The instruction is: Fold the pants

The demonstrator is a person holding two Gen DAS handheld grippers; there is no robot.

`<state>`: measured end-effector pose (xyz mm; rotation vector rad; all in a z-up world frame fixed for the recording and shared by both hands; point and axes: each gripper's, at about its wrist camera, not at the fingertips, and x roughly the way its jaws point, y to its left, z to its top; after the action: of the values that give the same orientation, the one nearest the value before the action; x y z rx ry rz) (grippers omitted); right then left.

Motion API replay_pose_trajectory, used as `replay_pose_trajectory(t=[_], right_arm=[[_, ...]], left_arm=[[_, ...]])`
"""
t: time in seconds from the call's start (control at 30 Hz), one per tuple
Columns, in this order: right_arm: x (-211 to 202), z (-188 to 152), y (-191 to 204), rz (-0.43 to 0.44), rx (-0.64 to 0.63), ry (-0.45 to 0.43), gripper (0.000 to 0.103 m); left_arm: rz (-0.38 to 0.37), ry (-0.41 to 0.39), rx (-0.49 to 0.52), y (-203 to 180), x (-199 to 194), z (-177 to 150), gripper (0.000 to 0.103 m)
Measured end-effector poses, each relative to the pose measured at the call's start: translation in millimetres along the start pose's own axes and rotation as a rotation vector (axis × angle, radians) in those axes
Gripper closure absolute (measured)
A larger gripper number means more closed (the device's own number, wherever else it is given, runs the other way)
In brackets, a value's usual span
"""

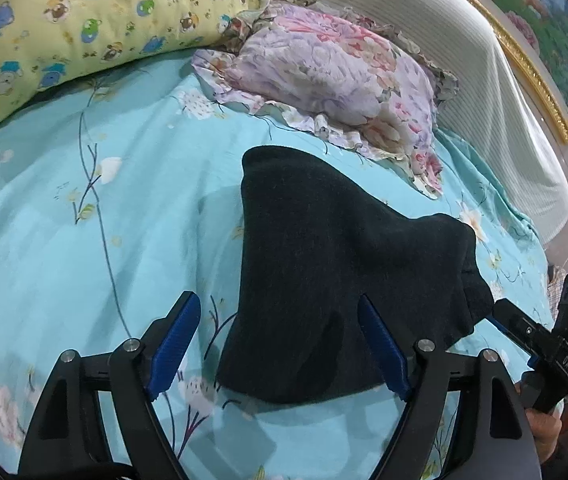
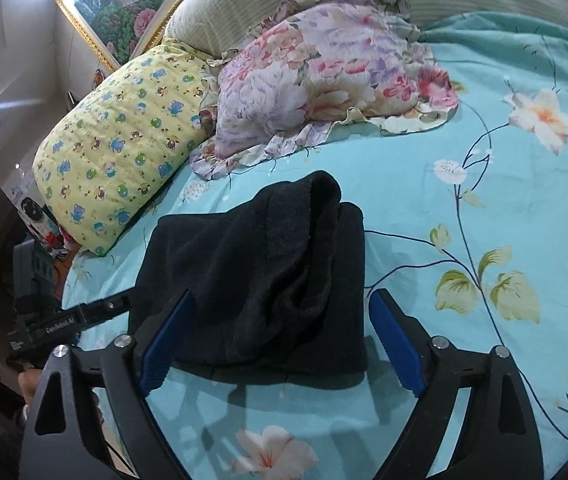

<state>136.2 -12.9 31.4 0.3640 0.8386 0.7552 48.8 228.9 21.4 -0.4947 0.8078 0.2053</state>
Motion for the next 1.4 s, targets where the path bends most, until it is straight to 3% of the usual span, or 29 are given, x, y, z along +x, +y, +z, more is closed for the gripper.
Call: replay_pose_trajectory(t=[0.3, 0.6, 1.4], right_arm=[[-20.9, -21.6, 14.1, -0.059, -0.074, -0.059, 0.008], [-25.3, -43.9, 38.2, -0.127, -0.212, -0.093, 0.003], [-10.6, -72.4, 46.4, -0.196, -0.281, -0.104, 0.001]], left_arm=[[0.063, -0.052, 0.032, -5.9, -22.6, -20.6, 0.020], [0.153, -0.098, 0.139, -28.0, -33.5, -52.4, 0.020], [0.253, -0.070, 0.201, -42.0, -14.0, -82.1, 0.019]])
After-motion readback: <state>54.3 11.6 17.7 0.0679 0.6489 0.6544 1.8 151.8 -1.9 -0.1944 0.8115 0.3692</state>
